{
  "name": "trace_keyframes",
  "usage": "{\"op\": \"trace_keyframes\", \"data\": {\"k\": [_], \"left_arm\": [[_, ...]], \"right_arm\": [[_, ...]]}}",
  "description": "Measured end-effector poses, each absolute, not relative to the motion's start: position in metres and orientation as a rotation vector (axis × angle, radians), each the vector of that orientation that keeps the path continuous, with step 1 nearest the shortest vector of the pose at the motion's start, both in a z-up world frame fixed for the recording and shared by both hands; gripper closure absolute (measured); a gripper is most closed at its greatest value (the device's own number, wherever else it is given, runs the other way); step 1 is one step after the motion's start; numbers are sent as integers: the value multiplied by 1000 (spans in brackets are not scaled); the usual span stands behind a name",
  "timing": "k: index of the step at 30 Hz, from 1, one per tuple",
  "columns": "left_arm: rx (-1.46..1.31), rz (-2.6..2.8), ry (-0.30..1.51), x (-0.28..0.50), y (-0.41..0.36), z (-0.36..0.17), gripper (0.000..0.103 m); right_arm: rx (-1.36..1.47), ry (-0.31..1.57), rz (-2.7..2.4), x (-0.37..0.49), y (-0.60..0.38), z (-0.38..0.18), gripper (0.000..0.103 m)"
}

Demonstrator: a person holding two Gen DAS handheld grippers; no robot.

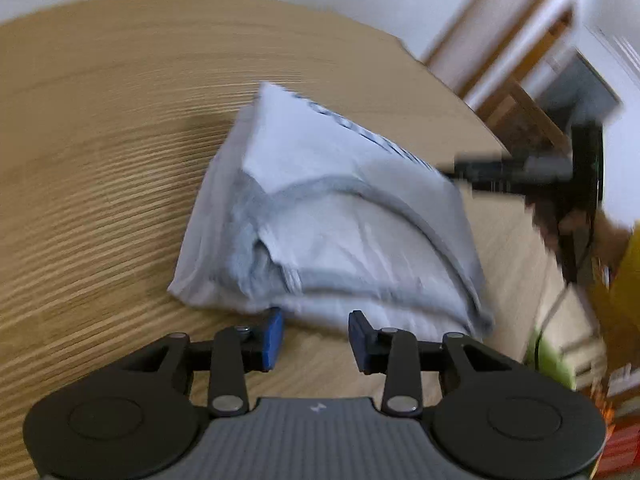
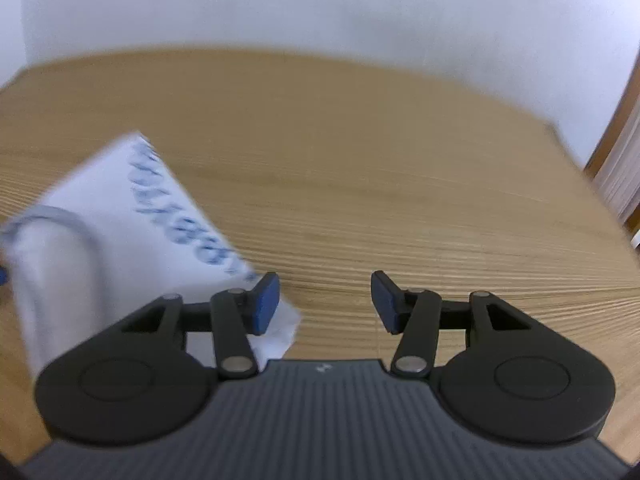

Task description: Fold clothes

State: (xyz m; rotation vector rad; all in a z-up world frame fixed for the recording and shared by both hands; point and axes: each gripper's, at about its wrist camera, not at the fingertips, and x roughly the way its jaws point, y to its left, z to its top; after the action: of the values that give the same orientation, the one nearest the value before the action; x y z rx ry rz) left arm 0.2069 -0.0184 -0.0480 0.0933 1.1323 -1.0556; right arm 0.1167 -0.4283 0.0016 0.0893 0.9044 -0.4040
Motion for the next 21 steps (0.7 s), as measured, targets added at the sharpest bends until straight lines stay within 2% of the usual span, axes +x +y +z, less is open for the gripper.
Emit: {"op": "trace_keyframes", "data": {"k": [6,9,14,16,17,19,21], "left_arm": [[80,-947,1096,236,-18,-44,68],[125,-902,1069,260,-22,-39,67],[211,-803,985,291,-30,-13,67],[212,-771,950,288,-20,5,64],[210,-763,934,280,-11,13,63],[211,-749,930,254,12,24,52],[213,-725,946,218,35,27,49]], "right_arm": [[355,1104,-198,98,-420,5,51],[440,1155,-15,74,-370,7,48],[436,1004,333,71,-224,15,50],[337,934,442,77,-185,26,50],[250,885,465,76,-176,35,50],[132,803,404,84,-199,44,51],[125,767,255,106,-250,45,51]]}}
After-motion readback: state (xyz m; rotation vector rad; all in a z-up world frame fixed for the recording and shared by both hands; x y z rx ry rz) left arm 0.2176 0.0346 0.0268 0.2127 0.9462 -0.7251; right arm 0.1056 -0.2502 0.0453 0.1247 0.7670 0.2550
